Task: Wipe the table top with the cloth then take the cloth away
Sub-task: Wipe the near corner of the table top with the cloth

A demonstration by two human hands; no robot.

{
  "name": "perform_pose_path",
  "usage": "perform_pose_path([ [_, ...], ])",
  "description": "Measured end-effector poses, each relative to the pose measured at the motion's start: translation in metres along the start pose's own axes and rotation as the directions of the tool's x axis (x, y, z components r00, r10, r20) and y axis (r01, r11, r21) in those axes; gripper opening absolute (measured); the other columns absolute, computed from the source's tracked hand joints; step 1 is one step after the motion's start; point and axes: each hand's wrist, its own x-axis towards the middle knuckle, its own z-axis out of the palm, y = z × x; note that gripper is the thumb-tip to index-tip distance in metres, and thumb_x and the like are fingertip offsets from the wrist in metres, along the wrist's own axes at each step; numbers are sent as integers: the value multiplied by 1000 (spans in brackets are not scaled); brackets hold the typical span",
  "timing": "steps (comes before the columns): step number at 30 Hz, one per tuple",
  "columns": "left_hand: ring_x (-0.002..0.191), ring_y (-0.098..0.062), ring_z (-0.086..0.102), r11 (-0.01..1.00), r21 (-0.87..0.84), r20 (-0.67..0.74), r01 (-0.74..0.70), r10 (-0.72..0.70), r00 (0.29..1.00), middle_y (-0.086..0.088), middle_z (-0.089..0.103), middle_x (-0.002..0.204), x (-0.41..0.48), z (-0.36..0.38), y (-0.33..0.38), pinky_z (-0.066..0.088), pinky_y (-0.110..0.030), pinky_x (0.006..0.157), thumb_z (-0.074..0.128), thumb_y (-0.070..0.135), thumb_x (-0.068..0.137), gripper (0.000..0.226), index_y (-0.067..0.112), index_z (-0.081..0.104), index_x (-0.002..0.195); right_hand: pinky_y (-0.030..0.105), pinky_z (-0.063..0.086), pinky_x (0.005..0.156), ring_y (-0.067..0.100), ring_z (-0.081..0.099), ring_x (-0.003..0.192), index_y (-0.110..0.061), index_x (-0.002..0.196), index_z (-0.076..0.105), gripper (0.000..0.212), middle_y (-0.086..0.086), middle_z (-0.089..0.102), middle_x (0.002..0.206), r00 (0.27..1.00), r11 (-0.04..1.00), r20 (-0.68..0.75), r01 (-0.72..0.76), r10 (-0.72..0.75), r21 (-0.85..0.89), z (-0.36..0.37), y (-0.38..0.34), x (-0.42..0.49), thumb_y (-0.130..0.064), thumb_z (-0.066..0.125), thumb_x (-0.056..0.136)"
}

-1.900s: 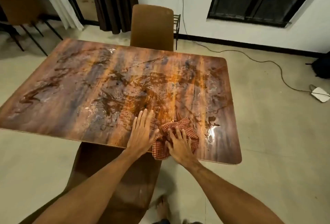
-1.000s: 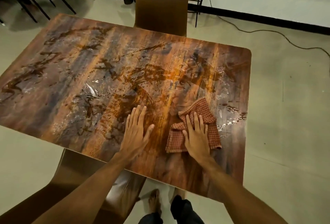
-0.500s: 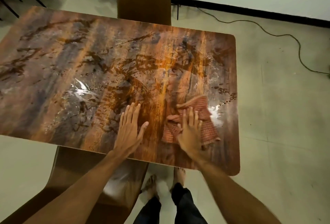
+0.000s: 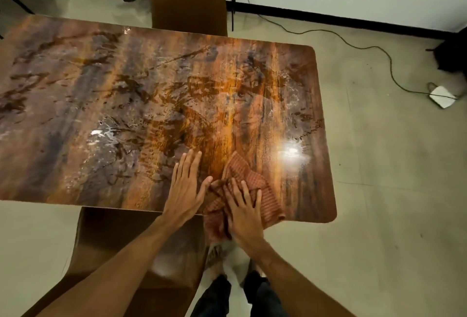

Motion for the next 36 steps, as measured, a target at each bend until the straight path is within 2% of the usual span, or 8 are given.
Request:
perform_pose_path([
  [3,156,-19,1,1000,-8,-2,-4,4,1000,-6,8,169,7,-2,7,2,-44,127,24,61,98,76,20,11,160,70,12,121,28,3,159,-30,163,20,59,0,6,172,979,981,-72,-191,193,31,-2,37,-29,-45,28,107],
  [8,156,-19,0,998,-37,22,-42,43,999,-4,6,169,17,10,24,0,-43,127,26,58,99,73,21,11,160,70,3,121,36,-5,158,-26,163,14,57,7,3,173,758,754,-69,-627,648,196,-37,113,-38,-34,32,110],
  [14,156,-18,-2,996,-9,79,-93,94,992,-5,6,169,27,27,40,-2,-41,127,17,66,97,78,22,10,161,60,-2,126,22,-16,158,-40,163,0,62,-10,-13,171,999,999,23,-29,28,30,-16,52,-6,-43,28,108],
  [20,156,-15,-5,997,7,74,-77,77,994,-3,2,169,47,27,46,-3,-40,127,21,63,100,74,25,5,161,73,-5,120,32,-18,157,-36,163,0,60,0,-18,171,866,862,45,-500,498,85,-64,141,22,-50,21,108],
  [25,155,-13,-7,999,15,54,-38,38,998,-3,3,169,64,24,58,-10,-33,125,26,57,102,71,26,2,161,73,-4,119,28,-21,156,-43,162,-4,64,-7,-21,170,984,997,160,79,-79,8,-48,87,52,-49,30,108],
  [27,156,-15,-6,1000,23,50,-10,8,999,-4,2,169,74,23,62,-8,-35,125,28,55,102,71,22,3,161,70,-2,121,23,-18,157,-43,162,-1,61,-9,-17,170,988,997,131,81,-81,2,-59,111,67,-53,24,108],
  [32,156,-16,-7,997,52,26,62,-64,998,-2,-2,169,112,32,79,-2,-41,127,26,56,102,73,20,3,161,67,-8,122,31,-17,157,-35,164,6,60,0,-13,172,946,941,63,-322,317,100,-102,181,149,-45,30,110],
  [36,156,-17,-6,993,83,36,80,-84,996,-2,-3,169,145,43,97,-3,-41,127,28,56,103,73,21,0,161,68,0,123,27,-17,157,-36,164,2,63,-4,-14,172,987,992,108,117,-122,48,-82,151,158,-48,29,108],
])
